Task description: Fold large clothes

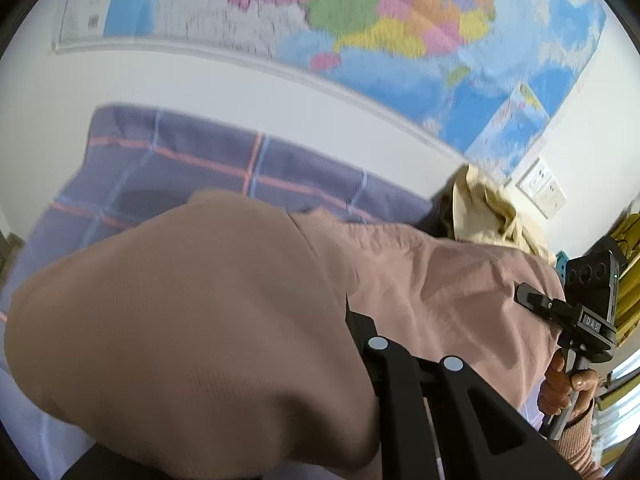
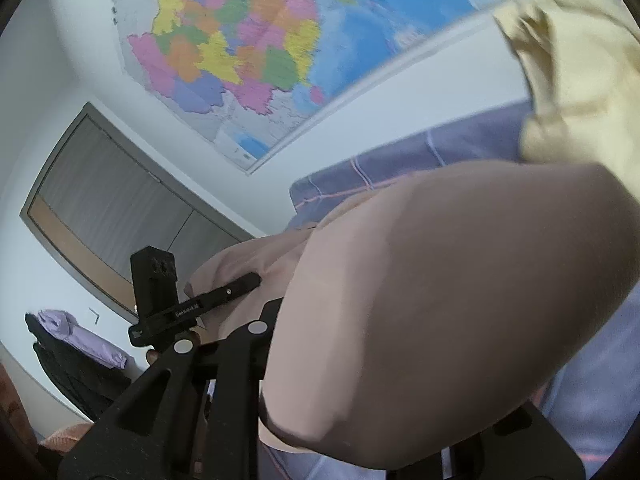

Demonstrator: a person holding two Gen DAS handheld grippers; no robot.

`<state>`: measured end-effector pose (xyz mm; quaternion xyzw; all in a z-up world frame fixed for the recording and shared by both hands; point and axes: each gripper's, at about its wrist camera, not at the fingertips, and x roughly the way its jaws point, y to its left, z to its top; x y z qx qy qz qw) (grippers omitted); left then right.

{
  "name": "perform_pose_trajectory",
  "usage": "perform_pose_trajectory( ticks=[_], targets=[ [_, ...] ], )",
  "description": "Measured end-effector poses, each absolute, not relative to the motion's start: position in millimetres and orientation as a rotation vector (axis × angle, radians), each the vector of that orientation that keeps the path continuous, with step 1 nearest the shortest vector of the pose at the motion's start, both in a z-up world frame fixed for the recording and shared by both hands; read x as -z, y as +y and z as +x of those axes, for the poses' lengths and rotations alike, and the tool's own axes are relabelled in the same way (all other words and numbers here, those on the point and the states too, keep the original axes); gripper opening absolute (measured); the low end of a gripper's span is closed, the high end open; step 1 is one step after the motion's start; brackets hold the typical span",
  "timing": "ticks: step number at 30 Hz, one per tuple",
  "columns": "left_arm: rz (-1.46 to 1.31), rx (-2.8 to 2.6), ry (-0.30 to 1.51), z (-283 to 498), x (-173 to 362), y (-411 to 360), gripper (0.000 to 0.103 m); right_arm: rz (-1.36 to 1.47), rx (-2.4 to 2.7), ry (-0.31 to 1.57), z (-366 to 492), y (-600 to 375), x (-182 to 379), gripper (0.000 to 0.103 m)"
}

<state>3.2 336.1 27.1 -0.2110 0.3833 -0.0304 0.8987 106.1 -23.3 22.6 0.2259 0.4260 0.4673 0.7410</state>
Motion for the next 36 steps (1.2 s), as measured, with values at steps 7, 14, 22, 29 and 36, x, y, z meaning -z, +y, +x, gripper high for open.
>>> perform_pose_trajectory(
  ticks=[7,14,22,29,36],
  targets=[
    [-0.395,0.002,0.718,8.7,-70.5,367.4,0.011,0.456,-1.077,0.874,124.5,13.3,-59.9,0.020],
    [-0.370,-0.094,0.636,13.9,-110.1,417.2,0.011,0.427,-1.136,0.844,145.1,67.7,-83.8,0.020],
    [-0.326,-0.217,0.597,33.5,-119.3,484.1,0.011,0.432,-1.202,0.824,175.9,146.8,-84.5,0.020],
    [-0.340,-0.322,0.557,52.6,-102.2,554.9,0.011,0.424,-1.230,0.810,196.4,219.3,-77.6,0.020],
    [-0.430,-0.399,0.588,53.3,-23.5,623.3,0.012,0.387,-1.274,0.922,186.2,283.6,-13.0,0.021]
  ],
)
